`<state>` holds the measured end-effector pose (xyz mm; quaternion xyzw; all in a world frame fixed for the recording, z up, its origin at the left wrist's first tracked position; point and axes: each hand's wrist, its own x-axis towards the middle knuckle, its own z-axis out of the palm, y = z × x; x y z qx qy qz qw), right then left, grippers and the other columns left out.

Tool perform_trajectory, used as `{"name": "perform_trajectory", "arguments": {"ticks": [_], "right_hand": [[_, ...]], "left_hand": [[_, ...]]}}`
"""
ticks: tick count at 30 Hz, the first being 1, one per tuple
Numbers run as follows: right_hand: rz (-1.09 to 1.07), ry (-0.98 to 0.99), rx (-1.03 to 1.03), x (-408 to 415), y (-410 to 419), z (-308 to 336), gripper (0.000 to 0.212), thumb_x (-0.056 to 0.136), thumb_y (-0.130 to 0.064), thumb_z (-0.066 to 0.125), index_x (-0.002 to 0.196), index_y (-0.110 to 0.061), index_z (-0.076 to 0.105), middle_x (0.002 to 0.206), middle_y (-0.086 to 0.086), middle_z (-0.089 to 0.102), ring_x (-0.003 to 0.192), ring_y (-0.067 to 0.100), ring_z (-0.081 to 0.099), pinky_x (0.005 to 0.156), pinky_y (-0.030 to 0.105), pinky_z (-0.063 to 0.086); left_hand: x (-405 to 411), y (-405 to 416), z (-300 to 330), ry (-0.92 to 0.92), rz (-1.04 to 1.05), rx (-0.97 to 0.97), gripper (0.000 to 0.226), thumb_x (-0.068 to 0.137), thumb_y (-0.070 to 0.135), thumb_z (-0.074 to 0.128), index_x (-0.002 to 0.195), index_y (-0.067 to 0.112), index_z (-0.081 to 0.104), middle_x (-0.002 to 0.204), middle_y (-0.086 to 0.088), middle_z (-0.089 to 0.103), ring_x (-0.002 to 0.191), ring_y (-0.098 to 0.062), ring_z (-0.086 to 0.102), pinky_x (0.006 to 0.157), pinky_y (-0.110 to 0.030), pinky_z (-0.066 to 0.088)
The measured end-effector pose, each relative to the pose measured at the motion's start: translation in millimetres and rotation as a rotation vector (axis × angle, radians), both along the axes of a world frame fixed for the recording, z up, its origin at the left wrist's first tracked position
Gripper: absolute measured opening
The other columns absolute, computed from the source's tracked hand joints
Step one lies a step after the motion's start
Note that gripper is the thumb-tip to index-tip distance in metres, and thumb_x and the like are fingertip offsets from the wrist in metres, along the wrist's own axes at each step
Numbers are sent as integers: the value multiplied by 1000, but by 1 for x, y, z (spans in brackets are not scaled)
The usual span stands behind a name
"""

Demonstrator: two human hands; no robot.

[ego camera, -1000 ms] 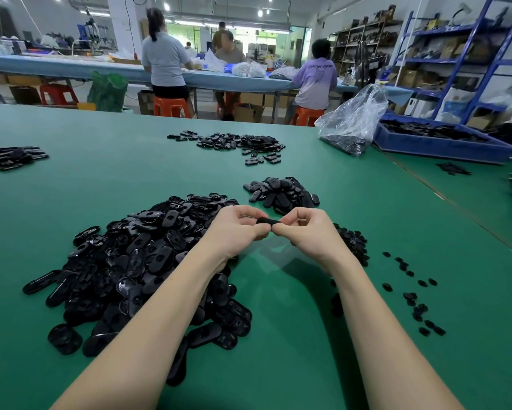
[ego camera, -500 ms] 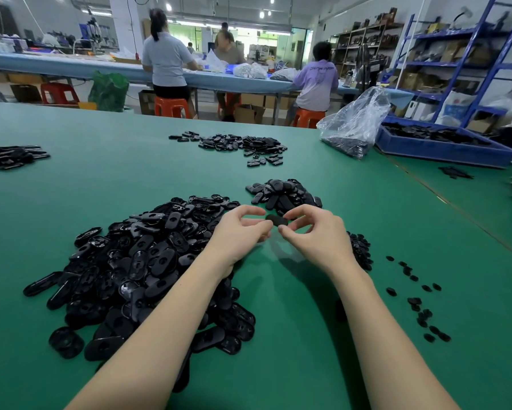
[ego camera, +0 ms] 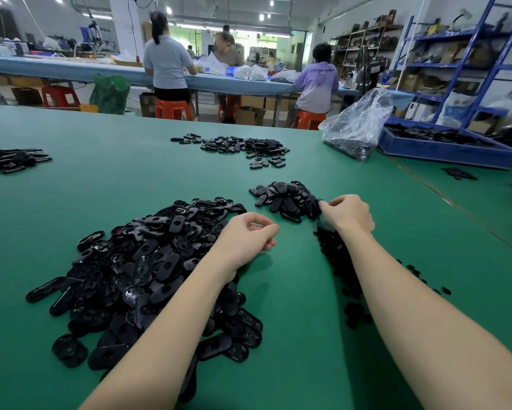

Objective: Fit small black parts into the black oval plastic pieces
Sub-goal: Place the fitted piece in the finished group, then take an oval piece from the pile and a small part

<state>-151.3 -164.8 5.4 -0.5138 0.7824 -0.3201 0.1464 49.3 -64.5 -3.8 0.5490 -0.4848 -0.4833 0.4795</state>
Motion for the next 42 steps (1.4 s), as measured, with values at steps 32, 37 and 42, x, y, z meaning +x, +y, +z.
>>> {"name": "perform_trajectory", "arguments": {"ticks": [32,37,42], "right_hand": [[646,32,124,37,96,7,11,85,-37,64,84,-34,75,73,-21,74,84,3,69,86,36,59],[660,15,133,35,96,7,11,86,-36,65,84,-33,75,74,-20,75,87,6,70,85,34,58],[633,-27,117,27,94,9,11,86,-36,66,84,-32,76,74,-22,74,75,4,65,74,28,54]], "left_hand": [[46,13,40,-1093,-319,-46,14,73,26,86,84,26,79,81,14,73,80,-2,66,75,-19,51],[44,14,39,-1109,-304,-82,8,73,25,84,79,27,79,78,14,74,79,-1,67,77,-22,53],[35,15,42,-927,-252,-243,4,84,33,77,88,32,76,83,16,72,70,10,62,65,-4,40]]}}
